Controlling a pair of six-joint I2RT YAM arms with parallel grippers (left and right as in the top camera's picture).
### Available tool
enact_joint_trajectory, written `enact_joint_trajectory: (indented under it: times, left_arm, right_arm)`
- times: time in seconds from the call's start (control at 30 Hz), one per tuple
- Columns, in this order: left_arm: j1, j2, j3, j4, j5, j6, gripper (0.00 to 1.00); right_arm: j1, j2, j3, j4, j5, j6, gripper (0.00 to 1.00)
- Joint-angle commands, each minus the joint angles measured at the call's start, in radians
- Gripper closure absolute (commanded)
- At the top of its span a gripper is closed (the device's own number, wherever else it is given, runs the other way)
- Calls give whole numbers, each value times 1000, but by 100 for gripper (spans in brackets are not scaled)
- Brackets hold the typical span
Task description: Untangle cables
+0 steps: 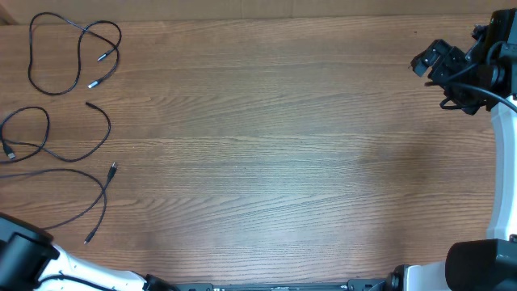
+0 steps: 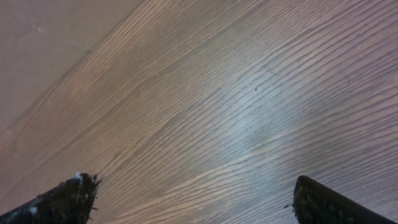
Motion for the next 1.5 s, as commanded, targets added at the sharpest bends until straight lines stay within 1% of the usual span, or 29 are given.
enact_joint_trajectory:
  times: [0.0,0.03,0.07,0.13,0.17,0.2,0.23,0.27,0.3,0.37,0.47,0.5,0.63,0.7,0.77,0.8,0.83,0.9,0.97,1.13,1.2,1.27,1.33,1.4,1.47]
  left_arm:
    - [-1,-159,18,-26,73,-26,0]
    - [-1,-176,18,-48,106,-26,0]
    - [-1,-212,18,-99,267,-27,0]
    - [-3,-227,18,-124,491,-35,2]
    - [-3,-227,18,-130,626,-43,2]
    - [-8,-224,17,-134,734,-70,0]
    - [-15,-216,16,-149,829,-122,0]
    - [-27,-205,15,-174,879,-176,0]
    - [-42,-196,15,-206,884,-218,0]
    - [-85,-171,3,-274,811,-292,0]
    - [-159,-135,-29,-332,647,-322,0]
    - [-182,-125,-44,-339,616,-322,0]
    - [-258,-103,-104,-318,583,-348,0]
    - [-288,-103,-130,-302,573,-380,4]
    - [-313,-103,-148,-299,519,-433,5]
    - [-324,-103,-156,-296,485,-453,8]
    - [-336,-103,-165,-294,439,-474,14]
    - [-356,-103,-188,-284,373,-500,18]
    - [-373,-103,-209,-272,345,-501,18]
    - [-408,-103,-288,-194,328,-502,17]
    - [-413,-103,-322,-156,331,-528,16]
    - [-413,-103,-351,-129,332,-554,18]
    - [-411,-103,-370,-114,327,-554,20]
    - [-408,-103,-375,-117,291,-553,22]
    - [-406,-103,-375,-129,240,-552,30]
  right_arm:
    - [1,-2,14,5,-5,4,0]
    - [1,-2,14,5,-5,4,0]
    - [1,-2,14,5,-5,4,0]
    - [1,-2,14,5,-5,4,0]
    - [1,-2,14,5,-5,4,0]
    - [1,-2,14,5,-5,4,0]
    - [1,-2,14,5,-5,4,0]
    - [1,-2,14,5,-5,4,0]
    - [1,-2,14,5,-5,4,0]
    - [1,-2,14,5,-5,4,0]
    - [1,-2,14,5,-5,4,0]
    - [1,-2,14,5,-5,4,0]
    - [1,-2,14,5,-5,4,0]
    - [1,-2,14,5,-5,4,0]
    - [1,-2,14,5,-5,4,0]
    - [1,-2,14,5,-5,4,0]
    - [1,-2,14,5,-5,4,0]
    - [1,-2,14,5,-5,4,0]
    - [1,-2,14,5,-5,4,0]
    - [1,-2,14,5,-5,4,0]
    - [1,-2,14,5,-5,4,0]
    - [1,-2,14,5,-5,4,0]
    - [1,-2,14,5,-5,4,0]
    - [1,-2,14,5,-5,4,0]
    - [1,-2,14,5,-5,4,0]
